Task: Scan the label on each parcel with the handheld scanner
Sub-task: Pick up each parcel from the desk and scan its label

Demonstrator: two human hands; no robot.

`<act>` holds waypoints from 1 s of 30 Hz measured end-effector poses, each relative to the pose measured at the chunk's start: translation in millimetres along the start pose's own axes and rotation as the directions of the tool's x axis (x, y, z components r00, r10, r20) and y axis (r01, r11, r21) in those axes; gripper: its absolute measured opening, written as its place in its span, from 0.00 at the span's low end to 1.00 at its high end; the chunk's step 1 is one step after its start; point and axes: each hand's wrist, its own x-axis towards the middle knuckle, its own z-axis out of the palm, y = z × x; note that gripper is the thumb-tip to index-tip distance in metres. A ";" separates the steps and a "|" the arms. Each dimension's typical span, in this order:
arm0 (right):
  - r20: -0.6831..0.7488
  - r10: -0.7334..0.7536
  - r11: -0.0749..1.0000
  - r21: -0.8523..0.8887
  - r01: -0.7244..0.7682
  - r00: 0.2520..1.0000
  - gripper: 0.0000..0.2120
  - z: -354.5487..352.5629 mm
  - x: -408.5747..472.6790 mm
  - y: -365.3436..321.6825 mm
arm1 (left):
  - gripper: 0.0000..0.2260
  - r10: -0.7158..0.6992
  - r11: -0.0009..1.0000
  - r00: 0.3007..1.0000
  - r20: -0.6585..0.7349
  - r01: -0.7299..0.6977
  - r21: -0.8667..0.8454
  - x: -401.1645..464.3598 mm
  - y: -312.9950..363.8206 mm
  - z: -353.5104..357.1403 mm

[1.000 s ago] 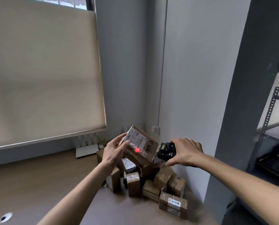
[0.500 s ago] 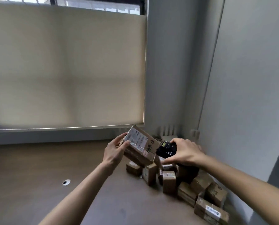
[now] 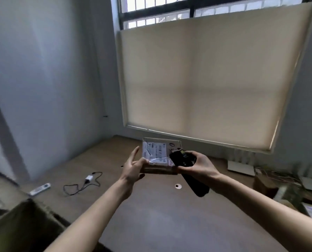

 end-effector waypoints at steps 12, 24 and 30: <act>0.354 -0.236 0.961 0.221 0.165 0.905 0.25 273.0 46.3 -144.3 | 0.17 0.003 1.000 0.890 -0.456 -0.008 -0.008 -75.2 -20.6 -289.6; 0.648 -0.344 0.939 0.250 0.237 0.679 0.30 532.0 96.2 -232.3 | 0.22 -0.080 0.974 0.606 -0.792 0.215 0.066 -95.5 -84.5 -499.2; 0.783 -0.281 0.954 0.165 0.250 0.554 0.41 649.0 95.3 -223.2 | 0.34 -0.282 0.949 0.444 -0.851 0.261 -0.178 -109.8 -168.6 -568.5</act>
